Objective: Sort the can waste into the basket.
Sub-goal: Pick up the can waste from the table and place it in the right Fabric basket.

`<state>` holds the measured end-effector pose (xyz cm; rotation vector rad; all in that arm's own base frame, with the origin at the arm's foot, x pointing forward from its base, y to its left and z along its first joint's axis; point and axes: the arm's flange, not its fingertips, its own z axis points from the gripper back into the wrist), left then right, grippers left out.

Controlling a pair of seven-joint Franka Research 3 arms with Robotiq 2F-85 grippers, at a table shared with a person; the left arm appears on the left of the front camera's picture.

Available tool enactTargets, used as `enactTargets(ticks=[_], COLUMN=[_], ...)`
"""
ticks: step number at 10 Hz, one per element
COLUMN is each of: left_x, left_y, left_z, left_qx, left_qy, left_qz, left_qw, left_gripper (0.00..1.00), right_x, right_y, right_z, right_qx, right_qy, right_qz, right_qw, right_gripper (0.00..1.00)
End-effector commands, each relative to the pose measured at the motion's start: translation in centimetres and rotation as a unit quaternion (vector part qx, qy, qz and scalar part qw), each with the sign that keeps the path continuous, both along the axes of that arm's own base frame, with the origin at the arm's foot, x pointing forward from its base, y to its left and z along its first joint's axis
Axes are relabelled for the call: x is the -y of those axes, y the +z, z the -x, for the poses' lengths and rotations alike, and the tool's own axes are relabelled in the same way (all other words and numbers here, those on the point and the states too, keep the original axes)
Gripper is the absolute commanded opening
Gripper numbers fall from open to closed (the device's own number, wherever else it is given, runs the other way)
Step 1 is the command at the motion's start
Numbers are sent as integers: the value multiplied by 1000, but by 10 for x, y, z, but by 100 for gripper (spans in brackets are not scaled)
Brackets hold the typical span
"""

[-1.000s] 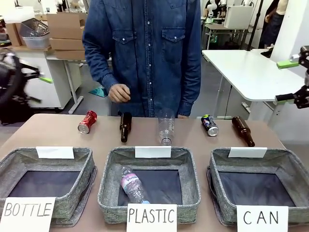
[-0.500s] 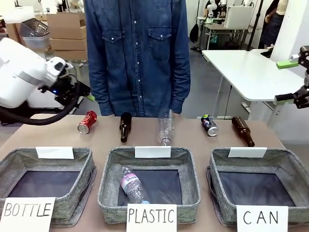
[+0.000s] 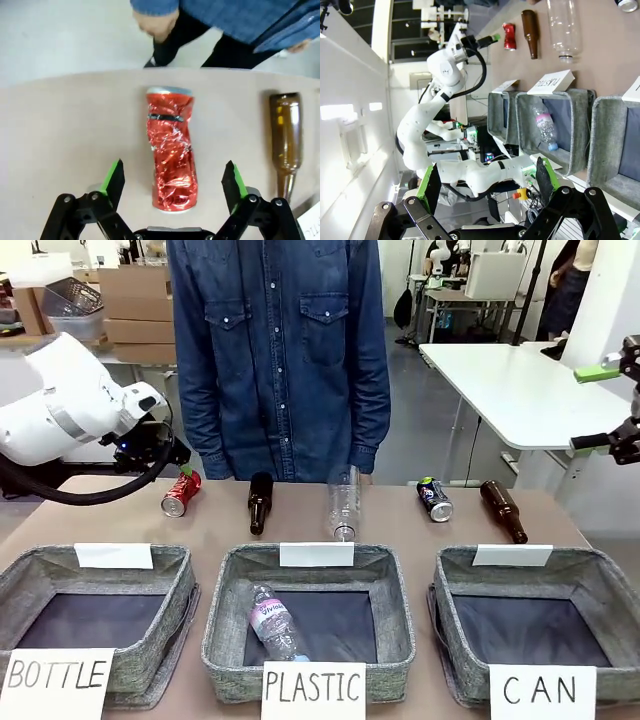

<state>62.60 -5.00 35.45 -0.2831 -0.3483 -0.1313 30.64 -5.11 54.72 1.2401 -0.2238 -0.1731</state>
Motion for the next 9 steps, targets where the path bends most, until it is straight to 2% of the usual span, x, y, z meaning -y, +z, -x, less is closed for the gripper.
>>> enactTargets(ticks=[1,4,8,9], left_x=[14,25,31,31], left_y=[3,-16,-32,-35], left_z=[-18,-29,-34,-36], left_qx=[-45,-78,-90,-83], left_qy=[-14,-24,-17,-19], left_qz=[-1,-15,-45,-72], left_qw=[999,997,995,994], left_gripper=[100,100,100,65], right_x=[-1,-1,-1,-1], right_y=[2,2,2,2], right_z=[-4,-4,-4,-4], right_qx=[16,16,16,16], right_qy=[4,4,4,4], right_qz=[-10,-10,-10,-10], right_qw=[1000,1000,1000,1000], right_gripper=[100,100,100,100])
